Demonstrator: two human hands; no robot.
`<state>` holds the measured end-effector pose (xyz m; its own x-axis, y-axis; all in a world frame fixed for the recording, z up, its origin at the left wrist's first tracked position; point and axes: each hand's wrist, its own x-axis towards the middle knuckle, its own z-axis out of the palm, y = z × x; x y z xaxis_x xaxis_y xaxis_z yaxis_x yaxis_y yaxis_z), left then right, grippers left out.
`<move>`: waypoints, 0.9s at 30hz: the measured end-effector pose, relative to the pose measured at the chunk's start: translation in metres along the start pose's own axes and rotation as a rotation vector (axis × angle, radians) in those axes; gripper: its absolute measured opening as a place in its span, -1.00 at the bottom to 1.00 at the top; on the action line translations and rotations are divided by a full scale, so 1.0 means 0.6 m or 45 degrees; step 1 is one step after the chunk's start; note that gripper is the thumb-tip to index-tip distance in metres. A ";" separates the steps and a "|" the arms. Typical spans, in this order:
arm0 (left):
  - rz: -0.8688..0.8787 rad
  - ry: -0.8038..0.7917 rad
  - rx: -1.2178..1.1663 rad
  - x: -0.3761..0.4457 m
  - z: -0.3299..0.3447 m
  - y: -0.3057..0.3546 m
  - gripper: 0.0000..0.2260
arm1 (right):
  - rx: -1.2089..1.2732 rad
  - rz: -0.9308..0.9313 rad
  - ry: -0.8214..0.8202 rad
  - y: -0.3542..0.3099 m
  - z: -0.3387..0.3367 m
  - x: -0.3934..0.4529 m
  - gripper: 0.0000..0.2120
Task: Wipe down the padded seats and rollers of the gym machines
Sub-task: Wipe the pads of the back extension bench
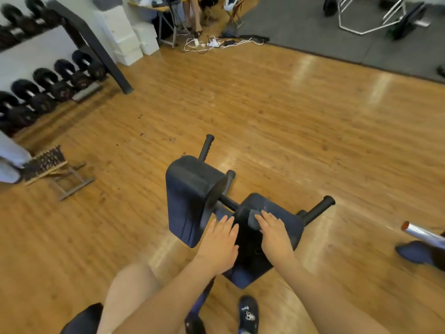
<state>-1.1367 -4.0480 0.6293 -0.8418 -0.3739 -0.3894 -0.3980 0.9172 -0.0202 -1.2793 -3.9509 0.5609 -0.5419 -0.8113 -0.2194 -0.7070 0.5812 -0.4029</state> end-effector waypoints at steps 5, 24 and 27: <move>0.081 -0.054 0.037 0.046 0.000 -0.037 -0.47 | 0.011 0.046 0.000 0.000 0.007 0.007 -0.46; 1.052 0.197 0.141 0.171 0.053 -0.160 -0.43 | 0.197 0.741 0.694 -0.120 0.075 0.013 -0.43; 1.054 0.259 0.063 0.170 0.070 -0.168 -0.43 | 0.166 0.738 0.815 -0.120 0.085 0.020 -0.50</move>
<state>-1.1674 -4.1727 0.5527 -0.9054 0.4063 -0.1234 0.3867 0.9089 0.1559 -1.2118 -4.0056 0.5420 -0.9789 -0.1757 0.1041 -0.2042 0.8479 -0.4893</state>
